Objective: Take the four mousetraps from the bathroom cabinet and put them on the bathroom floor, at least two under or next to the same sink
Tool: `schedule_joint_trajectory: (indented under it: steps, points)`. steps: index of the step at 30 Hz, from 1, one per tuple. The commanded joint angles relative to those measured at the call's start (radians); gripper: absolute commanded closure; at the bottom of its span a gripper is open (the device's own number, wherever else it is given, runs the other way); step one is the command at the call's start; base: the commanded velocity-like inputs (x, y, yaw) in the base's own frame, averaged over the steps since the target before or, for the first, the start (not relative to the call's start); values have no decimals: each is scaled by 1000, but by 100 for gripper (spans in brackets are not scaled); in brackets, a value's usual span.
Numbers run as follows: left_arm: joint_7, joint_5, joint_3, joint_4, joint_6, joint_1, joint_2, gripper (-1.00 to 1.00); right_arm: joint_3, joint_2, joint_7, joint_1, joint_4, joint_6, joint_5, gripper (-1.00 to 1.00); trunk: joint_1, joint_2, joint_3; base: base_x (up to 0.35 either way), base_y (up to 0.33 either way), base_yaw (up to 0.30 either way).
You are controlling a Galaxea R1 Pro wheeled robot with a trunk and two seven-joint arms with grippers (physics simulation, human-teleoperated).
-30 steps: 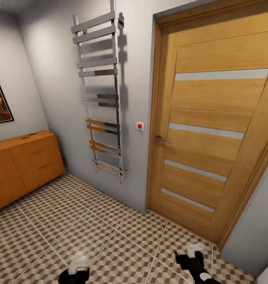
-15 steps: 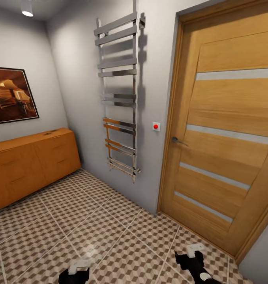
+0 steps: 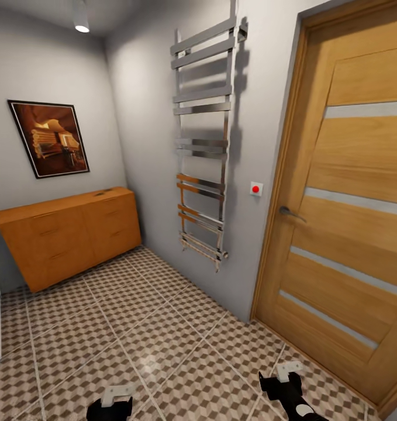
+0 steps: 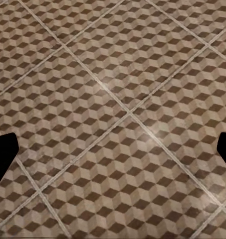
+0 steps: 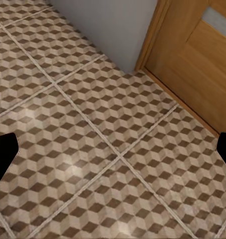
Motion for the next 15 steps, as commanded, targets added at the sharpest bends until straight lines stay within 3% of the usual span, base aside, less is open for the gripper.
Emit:
schedule_joint_trajectory:
  steps: [1, 15]
  points:
    - [0, 10, -9, 4, -6, -2, -1, -100, 5, 0, -7, -1, 1, -2, 9, -100, 1, -2, -2, 0, 0, 255]
    - [1, 9, -9, 4, -6, -2, -1, -100, 4, 0, -7, -1, 1, -2, 9, -100, 1, -2, -2, 0, 0, 255]
